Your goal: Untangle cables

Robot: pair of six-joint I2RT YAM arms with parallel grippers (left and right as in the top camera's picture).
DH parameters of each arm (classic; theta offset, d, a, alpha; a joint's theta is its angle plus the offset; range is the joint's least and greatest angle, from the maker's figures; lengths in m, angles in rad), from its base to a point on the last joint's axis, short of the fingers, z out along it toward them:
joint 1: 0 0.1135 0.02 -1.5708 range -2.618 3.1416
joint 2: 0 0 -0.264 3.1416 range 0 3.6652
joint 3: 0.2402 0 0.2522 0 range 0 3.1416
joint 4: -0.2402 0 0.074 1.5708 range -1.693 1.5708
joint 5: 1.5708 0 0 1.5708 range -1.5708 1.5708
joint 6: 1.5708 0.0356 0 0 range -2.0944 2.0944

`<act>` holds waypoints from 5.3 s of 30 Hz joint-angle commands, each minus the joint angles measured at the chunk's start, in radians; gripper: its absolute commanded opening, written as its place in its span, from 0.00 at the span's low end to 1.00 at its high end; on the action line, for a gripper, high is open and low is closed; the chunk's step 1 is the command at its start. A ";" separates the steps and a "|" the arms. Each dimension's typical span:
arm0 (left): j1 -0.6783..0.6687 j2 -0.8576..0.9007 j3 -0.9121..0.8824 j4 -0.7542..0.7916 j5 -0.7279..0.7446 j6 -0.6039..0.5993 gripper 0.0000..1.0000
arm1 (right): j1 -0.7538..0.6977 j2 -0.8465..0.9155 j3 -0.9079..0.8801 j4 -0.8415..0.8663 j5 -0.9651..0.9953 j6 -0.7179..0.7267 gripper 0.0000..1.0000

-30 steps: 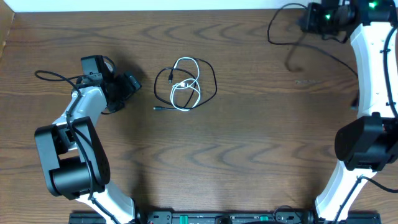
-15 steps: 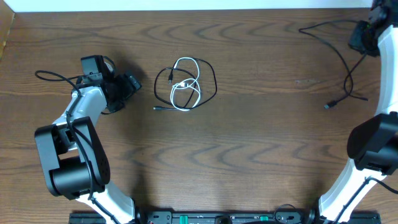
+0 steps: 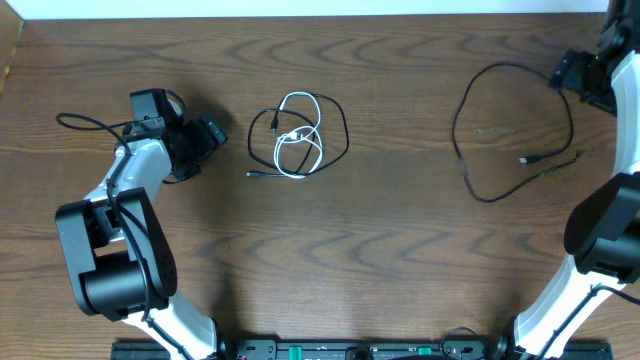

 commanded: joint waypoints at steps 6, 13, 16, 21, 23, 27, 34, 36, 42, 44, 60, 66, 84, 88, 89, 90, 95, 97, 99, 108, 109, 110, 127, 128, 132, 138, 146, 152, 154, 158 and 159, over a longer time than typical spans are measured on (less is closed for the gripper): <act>0.002 0.011 -0.013 -0.003 -0.003 -0.003 0.93 | 0.036 -0.006 -0.072 0.074 -0.423 -0.206 0.92; 0.002 0.011 -0.013 -0.004 -0.003 -0.002 0.92 | 0.167 -0.006 -0.072 0.125 -0.555 -0.230 0.06; 0.002 0.011 -0.013 -0.004 -0.003 -0.002 0.92 | 0.253 -0.006 -0.088 0.157 -0.551 -0.230 0.01; 0.002 0.011 -0.013 -0.004 -0.003 -0.003 0.92 | 0.359 -0.006 -0.195 0.295 -0.518 -0.224 0.01; 0.002 0.011 -0.013 -0.004 -0.003 -0.003 0.93 | 0.392 -0.006 -0.259 0.365 -0.436 -0.180 0.01; 0.002 0.011 -0.013 -0.004 -0.003 -0.003 0.92 | 0.426 -0.006 -0.387 0.498 -0.274 -0.100 0.01; 0.002 0.011 -0.013 -0.004 -0.003 -0.003 0.92 | 0.396 -0.006 -0.583 0.656 -0.151 -0.091 0.01; 0.002 0.011 -0.013 -0.005 -0.003 -0.003 0.92 | 0.377 -0.006 -0.609 0.655 -0.103 -0.091 0.01; 0.002 0.011 -0.013 -0.005 -0.003 -0.003 0.92 | 0.260 -0.006 -0.654 0.612 0.014 -0.091 0.01; 0.002 0.011 -0.013 -0.005 -0.003 -0.003 0.92 | 0.216 -0.006 -0.654 0.600 0.013 -0.091 0.01; 0.002 0.011 -0.013 -0.007 -0.003 -0.002 0.92 | 0.123 -0.006 -0.652 0.640 -0.286 -0.169 0.11; 0.002 0.011 -0.013 -0.007 -0.003 -0.002 0.92 | 0.259 -0.006 -0.540 0.586 -0.347 -0.212 0.49; 0.002 0.011 -0.013 -0.007 -0.002 -0.003 0.93 | 0.680 0.060 -0.384 0.695 -0.556 -0.105 0.91; 0.002 0.011 -0.013 -0.007 -0.002 -0.003 0.93 | 0.737 0.075 -0.384 0.726 -0.556 -0.106 0.93; 0.002 0.011 -0.013 -0.007 -0.002 -0.003 0.93 | 0.756 0.075 -0.384 0.743 -0.556 -0.105 0.93; 0.002 0.011 -0.013 -0.007 -0.002 -0.003 0.92 | 0.767 0.075 -0.384 0.755 -0.556 -0.105 0.93; 0.002 0.011 -0.013 -0.007 -0.003 -0.003 0.92 | 0.833 0.075 -0.384 0.790 -0.556 -0.101 0.91; 0.002 0.011 -0.013 -0.007 -0.003 -0.003 0.93 | 0.857 0.075 -0.384 0.782 -0.555 -0.102 0.91; 0.002 0.011 -0.013 -0.007 -0.003 -0.003 0.93 | 0.880 0.075 -0.385 0.777 -0.554 -0.102 0.90; 0.002 0.011 -0.013 -0.007 -0.002 -0.003 0.93 | 0.953 0.075 -0.385 0.771 -0.552 -0.104 0.77; 0.002 0.011 -0.013 -0.007 -0.003 -0.003 0.92 | 0.957 0.075 -0.386 0.769 -0.551 -0.108 0.75; 0.002 0.011 -0.013 -0.007 -0.003 -0.003 0.93 | 0.962 0.075 -0.386 0.768 -0.551 -0.119 0.73; 0.002 0.011 -0.013 -0.007 -0.003 -0.003 0.93 | 0.954 0.082 -0.430 0.771 -0.731 -0.392 0.26; 0.002 0.011 -0.013 -0.007 -0.003 -0.003 0.93 | 0.946 0.082 -0.430 0.773 -0.732 -0.391 0.26; 0.002 0.011 -0.013 -0.007 -0.003 -0.003 0.93 | 0.903 0.082 -0.430 0.819 -0.841 -0.375 0.26; 0.002 0.011 -0.013 -0.007 -0.003 -0.003 0.93 | 0.882 0.082 -0.430 0.803 -0.856 -0.289 0.07; 0.002 0.011 -0.013 -0.007 -0.003 -0.003 0.93 | 0.883 0.142 -0.431 0.784 -0.999 -0.446 0.11; 0.002 0.011 -0.013 -0.007 -0.003 -0.002 0.93 | 0.885 0.158 -0.431 0.787 -0.995 -0.417 0.58; 0.002 0.011 -0.013 -0.007 -0.003 -0.003 0.93 | 0.885 0.158 -0.431 0.790 -0.948 -0.404 0.64; 0.002 0.011 -0.013 -0.007 -0.003 -0.002 0.93 | 0.887 0.158 -0.431 0.766 -0.758 -0.338 0.31; 0.002 0.011 -0.013 -0.007 -0.003 -0.003 0.93 | 0.887 0.158 -0.431 0.766 -0.766 -0.337 0.15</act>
